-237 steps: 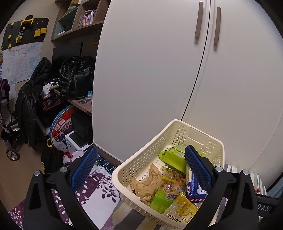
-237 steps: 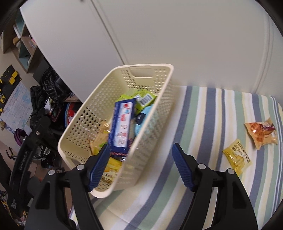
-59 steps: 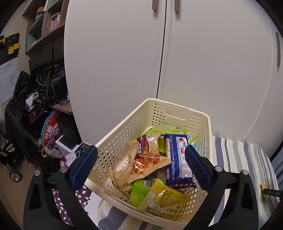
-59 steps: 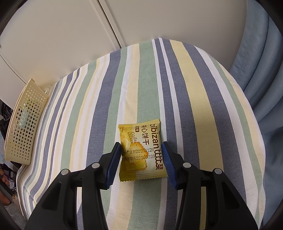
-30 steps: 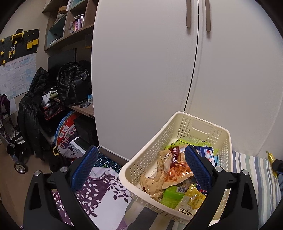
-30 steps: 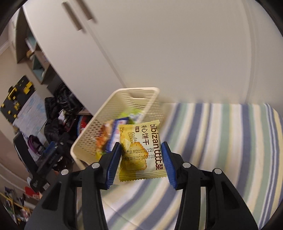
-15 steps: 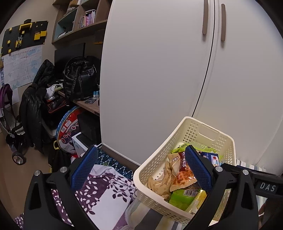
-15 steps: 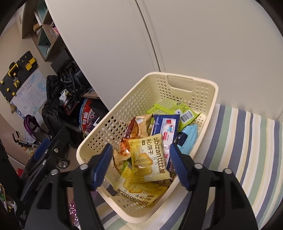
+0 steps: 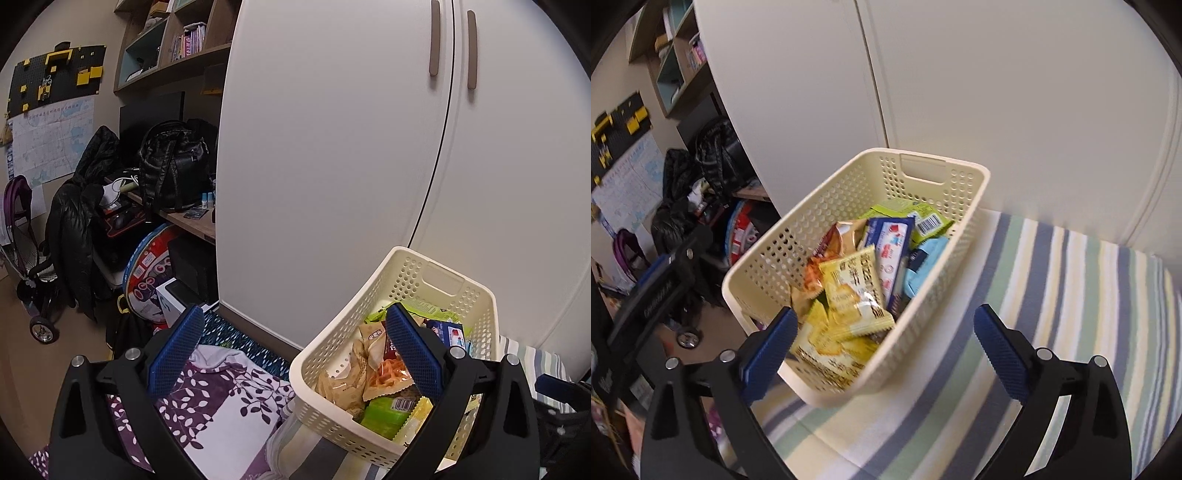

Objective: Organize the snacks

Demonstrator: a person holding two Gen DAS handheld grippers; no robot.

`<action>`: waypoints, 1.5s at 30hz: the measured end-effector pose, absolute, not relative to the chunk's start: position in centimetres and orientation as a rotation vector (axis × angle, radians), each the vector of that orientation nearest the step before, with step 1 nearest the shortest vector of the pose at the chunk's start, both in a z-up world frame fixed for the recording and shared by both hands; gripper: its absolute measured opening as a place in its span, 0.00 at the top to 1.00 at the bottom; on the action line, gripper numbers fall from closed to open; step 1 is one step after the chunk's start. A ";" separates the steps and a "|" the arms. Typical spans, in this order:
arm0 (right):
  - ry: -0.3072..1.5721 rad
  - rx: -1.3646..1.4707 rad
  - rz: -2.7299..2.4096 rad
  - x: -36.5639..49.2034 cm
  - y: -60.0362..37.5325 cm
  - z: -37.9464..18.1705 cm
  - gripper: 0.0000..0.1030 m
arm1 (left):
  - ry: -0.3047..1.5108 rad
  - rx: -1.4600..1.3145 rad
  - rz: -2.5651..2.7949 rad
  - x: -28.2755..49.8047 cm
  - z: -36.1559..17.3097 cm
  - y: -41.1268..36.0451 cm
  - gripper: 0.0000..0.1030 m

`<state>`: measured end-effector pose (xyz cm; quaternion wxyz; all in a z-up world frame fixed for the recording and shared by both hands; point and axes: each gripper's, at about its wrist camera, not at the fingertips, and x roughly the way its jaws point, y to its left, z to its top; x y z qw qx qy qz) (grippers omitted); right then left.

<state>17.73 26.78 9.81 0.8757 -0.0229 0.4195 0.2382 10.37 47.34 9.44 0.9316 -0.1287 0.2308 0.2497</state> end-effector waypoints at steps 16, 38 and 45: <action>0.702 -0.314 0.280 10.6 26.5 11.9 0.05 | 0.456 -0.191 0.537 10.0 10.6 45.7 0.03; 0.437 -0.336 0.133 2.5 25.5 15.9 0.05 | 0.459 0.050 0.467 0.1 12.6 41.7 0.03; 0.434 -0.372 0.127 1.2 26.3 15.8 0.05 | 0.465 0.105 0.479 -1.4 12.7 41.3 0.03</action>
